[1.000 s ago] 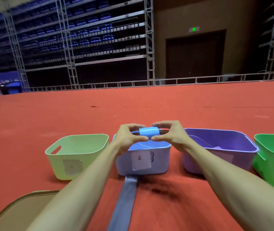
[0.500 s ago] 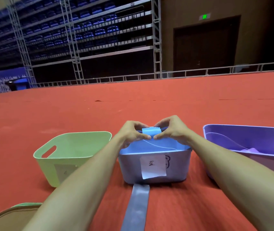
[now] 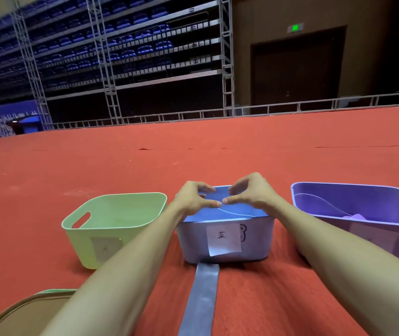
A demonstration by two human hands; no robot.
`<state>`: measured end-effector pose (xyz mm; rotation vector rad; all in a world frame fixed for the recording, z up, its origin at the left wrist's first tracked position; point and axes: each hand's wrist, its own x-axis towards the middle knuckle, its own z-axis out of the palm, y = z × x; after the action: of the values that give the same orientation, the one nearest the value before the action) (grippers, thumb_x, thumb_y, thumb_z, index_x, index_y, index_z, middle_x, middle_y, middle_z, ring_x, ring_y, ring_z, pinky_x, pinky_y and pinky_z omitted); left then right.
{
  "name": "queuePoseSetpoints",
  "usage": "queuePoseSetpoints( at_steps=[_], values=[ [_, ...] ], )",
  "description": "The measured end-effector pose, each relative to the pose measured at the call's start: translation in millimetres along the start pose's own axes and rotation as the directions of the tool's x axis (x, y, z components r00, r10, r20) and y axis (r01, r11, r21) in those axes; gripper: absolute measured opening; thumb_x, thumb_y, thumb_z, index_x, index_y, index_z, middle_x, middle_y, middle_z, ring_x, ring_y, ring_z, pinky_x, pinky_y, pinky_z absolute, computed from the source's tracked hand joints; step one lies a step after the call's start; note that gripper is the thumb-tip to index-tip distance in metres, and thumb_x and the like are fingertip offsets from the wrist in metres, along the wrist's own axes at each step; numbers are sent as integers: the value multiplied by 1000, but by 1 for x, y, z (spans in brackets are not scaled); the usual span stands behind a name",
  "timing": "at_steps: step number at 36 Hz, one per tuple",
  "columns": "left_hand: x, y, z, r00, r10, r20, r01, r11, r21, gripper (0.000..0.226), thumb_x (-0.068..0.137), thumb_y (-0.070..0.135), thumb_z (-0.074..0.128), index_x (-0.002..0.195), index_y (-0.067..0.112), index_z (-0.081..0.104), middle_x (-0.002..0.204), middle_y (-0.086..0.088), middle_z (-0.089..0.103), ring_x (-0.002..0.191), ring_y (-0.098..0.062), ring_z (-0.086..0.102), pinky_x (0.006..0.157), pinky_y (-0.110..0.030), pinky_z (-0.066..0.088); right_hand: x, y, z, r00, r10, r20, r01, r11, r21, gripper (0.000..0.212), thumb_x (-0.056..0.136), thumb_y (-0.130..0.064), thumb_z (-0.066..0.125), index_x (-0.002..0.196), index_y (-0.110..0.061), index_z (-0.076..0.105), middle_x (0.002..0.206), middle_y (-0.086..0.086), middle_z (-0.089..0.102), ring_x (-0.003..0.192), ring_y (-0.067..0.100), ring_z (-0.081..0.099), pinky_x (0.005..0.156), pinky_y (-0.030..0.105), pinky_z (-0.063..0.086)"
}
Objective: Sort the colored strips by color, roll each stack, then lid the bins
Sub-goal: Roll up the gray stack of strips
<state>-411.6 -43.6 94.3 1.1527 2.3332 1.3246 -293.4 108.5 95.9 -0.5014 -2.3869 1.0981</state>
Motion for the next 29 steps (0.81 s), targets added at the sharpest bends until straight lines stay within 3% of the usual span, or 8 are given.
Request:
queuePoseSetpoints(
  at_steps=[5, 10, 12, 15, 19, 25, 27, 29],
  values=[
    [-35, 11, -4, 998, 50, -40, -51, 999, -16, 42, 63, 25, 88, 101, 23, 68, 108, 6, 69, 102, -12, 64, 92, -36, 52, -31, -12, -2, 999, 26, -39, -22, 994, 112, 41, 53, -38, 89, 83, -15, 75, 80, -4, 74, 79, 9, 70, 80, 34, 57],
    [-85, 17, -11, 997, 66, -31, -68, 996, -54, 44, 67, 16, 86, 106, 12, 67, 113, -2, 68, 105, -18, 63, 91, -36, 53, -78, -26, 3, 997, 39, -67, -26, 983, 182, 30, 59, -27, 89, 80, -11, 75, 79, 1, 74, 72, 9, 67, 74, 33, 56],
    [-109, 16, -13, 998, 64, -14, -65, 996, -64, 43, 68, 12, 85, 107, 8, 67, 112, -6, 68, 103, -20, 64, 91, -33, 53, -97, -29, 8, 998, 51, -46, -41, 979, 201, 30, 61, -24, 89, 82, -8, 74, 80, 5, 74, 69, 10, 65, 75, 36, 56],
    [-143, 6, -10, 998, 60, 10, -60, 997, -42, 44, 69, 8, 83, 109, 4, 66, 106, -5, 68, 97, -15, 64, 81, -16, 51, -121, -25, 18, 994, 106, -17, -100, 974, 203, 33, 61, -23, 89, 84, -6, 74, 82, 9, 74, 72, 15, 67, 78, 40, 57],
    [-181, -19, 0, 998, -19, 53, 21, 999, -37, 41, 68, 11, 85, 105, 8, 68, 99, -5, 70, 90, -13, 64, 82, -22, 52, -149, -14, 37, 978, 207, 13, -205, 957, 205, 36, 58, -21, 91, 85, -5, 73, 84, 9, 74, 71, 15, 65, 78, 42, 59],
    [-217, -54, 17, 980, -150, 128, 150, 989, 6, 37, 72, 13, 82, 105, 9, 66, 101, -1, 68, 78, -11, 63, 58, -15, 48, -167, -8, 60, 957, 289, 13, -287, 944, 163, 35, 59, -22, 91, 86, -6, 74, 81, 5, 72, 70, 12, 65, 67, 32, 60],
    [-222, -64, 21, 975, -166, 144, 167, 986, 11, 38, 72, 12, 82, 107, 8, 66, 97, -1, 67, 79, -10, 61, 50, -10, 43, -168, -5, 67, 955, 296, 0, -294, 948, 120, 33, 60, -24, 90, 84, -10, 73, 81, 4, 73, 72, 15, 67, 68, 36, 60],
    [-224, -72, 25, 973, -165, 159, 164, 986, 14, 37, 71, 9, 82, 105, 6, 67, 92, -3, 66, 82, -10, 60, 51, -7, 42, -167, -3, 76, 953, 304, -14, -302, 950, 84, 31, 60, -25, 90, 82, -13, 72, 82, 4, 73, 71, 17, 66, 65, 41, 60]
  ],
)
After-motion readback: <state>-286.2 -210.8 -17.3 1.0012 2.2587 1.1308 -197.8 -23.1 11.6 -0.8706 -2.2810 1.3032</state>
